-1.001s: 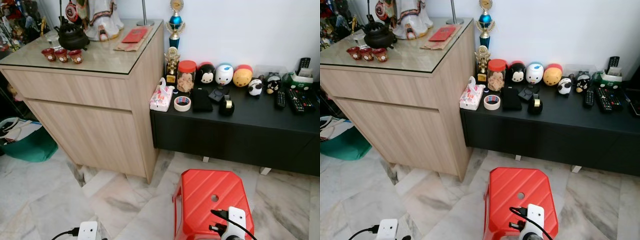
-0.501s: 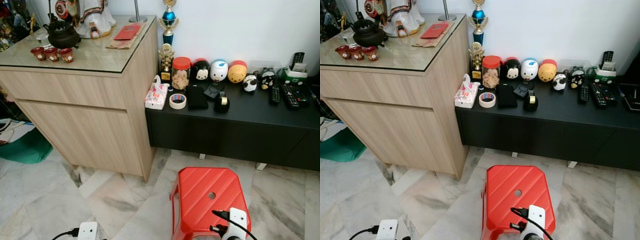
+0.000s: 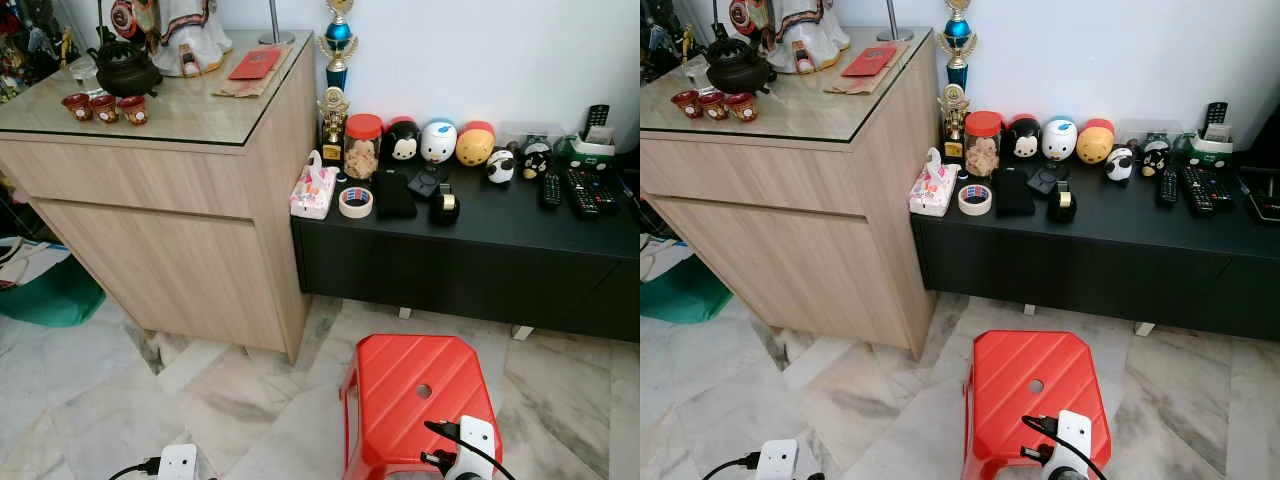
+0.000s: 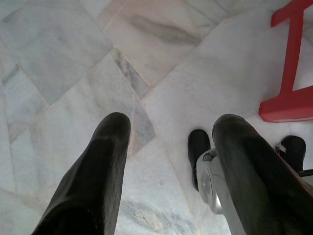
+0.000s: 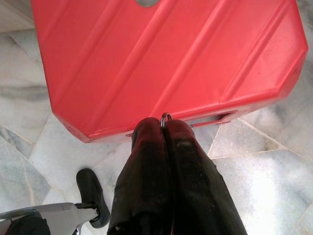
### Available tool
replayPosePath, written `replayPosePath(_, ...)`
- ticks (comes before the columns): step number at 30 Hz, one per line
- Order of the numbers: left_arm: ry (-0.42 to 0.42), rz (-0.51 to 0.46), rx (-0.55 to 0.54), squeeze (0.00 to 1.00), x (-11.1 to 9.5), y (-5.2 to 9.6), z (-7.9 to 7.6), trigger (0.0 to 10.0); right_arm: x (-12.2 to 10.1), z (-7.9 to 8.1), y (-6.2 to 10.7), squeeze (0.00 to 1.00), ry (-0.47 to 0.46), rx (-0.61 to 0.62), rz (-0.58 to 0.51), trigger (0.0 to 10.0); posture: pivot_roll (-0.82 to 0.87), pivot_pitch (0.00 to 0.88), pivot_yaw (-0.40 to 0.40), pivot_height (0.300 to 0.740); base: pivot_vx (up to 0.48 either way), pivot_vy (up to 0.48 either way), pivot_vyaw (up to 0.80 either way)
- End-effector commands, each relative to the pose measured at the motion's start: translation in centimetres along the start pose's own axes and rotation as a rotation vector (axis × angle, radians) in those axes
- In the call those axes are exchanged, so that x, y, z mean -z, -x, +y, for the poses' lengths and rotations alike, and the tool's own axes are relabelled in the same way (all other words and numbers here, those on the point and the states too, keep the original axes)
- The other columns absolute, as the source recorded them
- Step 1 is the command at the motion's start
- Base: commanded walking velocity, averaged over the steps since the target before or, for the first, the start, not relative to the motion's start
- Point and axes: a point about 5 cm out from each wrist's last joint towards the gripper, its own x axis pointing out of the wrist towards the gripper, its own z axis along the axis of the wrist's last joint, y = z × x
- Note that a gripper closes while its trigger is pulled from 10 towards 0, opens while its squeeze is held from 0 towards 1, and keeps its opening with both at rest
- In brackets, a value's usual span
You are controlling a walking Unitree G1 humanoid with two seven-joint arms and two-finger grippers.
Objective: Hang keys on a hook
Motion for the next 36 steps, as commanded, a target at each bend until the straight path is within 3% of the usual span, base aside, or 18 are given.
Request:
replayPosePath(1, 0.007, 0.019, -0.005, 0.0, 0.65, 0.19, 0.21, 10.0, 0.38, 0.1, 0.03, 0.0, -0.004, -0.004, 0.015, 10.0, -0.02, 0.056, 0.024, 0.74, -0.251, 0.0, 0.0)
replayPosePath(36, 0.017, 0.024, -0.002, 0.0, 0.83, 0.24, -0.02, 10.0, 0.38, 0.18, 0.03, 0.0, -0.017, -0.005, 0.012, 10.0, -0.01, 0.055, 0.022, 0.74, -0.286, 0.0, 0.0)
